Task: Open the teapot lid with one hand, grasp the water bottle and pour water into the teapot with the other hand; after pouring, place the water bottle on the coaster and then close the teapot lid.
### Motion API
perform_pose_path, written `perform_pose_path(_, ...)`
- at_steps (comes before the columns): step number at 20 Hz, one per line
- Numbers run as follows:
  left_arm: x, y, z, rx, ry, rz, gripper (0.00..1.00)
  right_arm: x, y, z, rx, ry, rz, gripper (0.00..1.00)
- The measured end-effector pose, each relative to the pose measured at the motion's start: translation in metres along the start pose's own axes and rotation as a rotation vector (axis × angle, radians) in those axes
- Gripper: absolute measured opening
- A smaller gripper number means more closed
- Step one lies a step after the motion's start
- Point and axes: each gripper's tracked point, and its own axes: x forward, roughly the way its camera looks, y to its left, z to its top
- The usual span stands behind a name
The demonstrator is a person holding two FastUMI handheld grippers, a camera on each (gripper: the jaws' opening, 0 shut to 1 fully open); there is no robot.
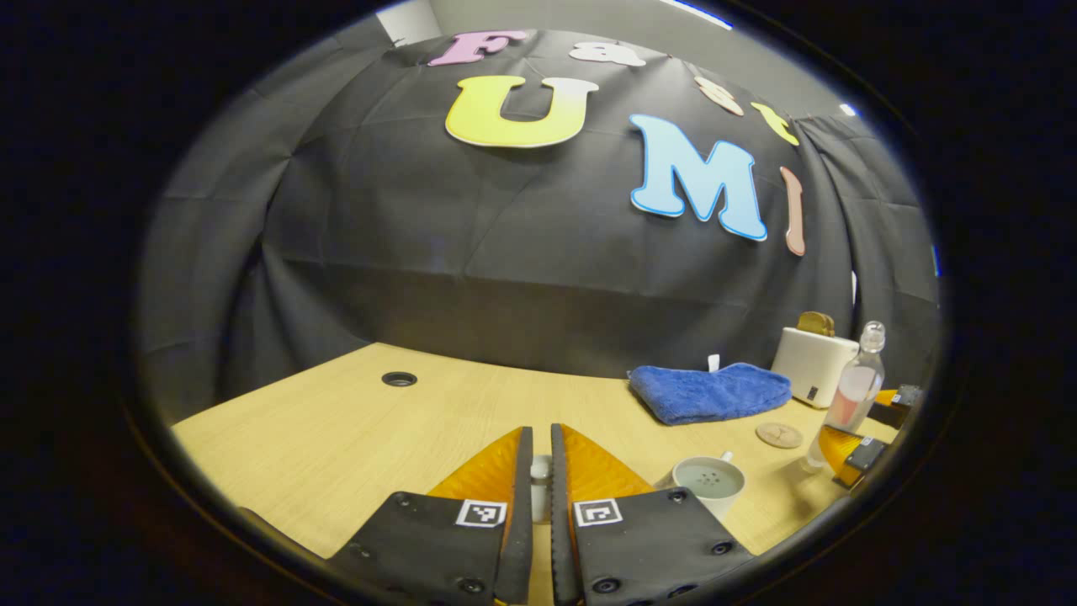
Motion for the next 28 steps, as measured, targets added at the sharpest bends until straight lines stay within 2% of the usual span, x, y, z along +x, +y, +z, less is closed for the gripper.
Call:
perform_pose_path(5,0.002,-0.001,0.000,-0.017,0.003,-0.022,0.16,-0.005,0.015,0.018,-0.268,-0.064,-0.008,0.74)
perform_pose_path(9,0.001,0.001,0.002,-0.043,-0.006,-0.040,0.16,-0.004,0.015,0.034,-0.422,-0.103,-0.028,0.74)
perform_pose_path(14,0.002,0.001,0.002,-0.059,0.000,-0.068,0.17,0.006,0.016,0.052,-0.685,-0.157,-0.056,0.74)
perform_pose_path(24,0.004,0.004,0.002,-0.082,0.000,-0.074,0.16,0.017,0.036,0.073,-1.038,-0.252,-0.067,0.74)
perform_pose_path(26,0.005,0.007,0.003,-0.094,-0.001,-0.075,0.17,0.019,0.041,0.076,-1.098,-0.273,-0.072,0.70)
perform_pose_path(28,0.005,0.007,0.001,-0.108,0.000,-0.076,0.16,0.021,0.043,0.079,-1.152,-0.289,-0.077,0.74)
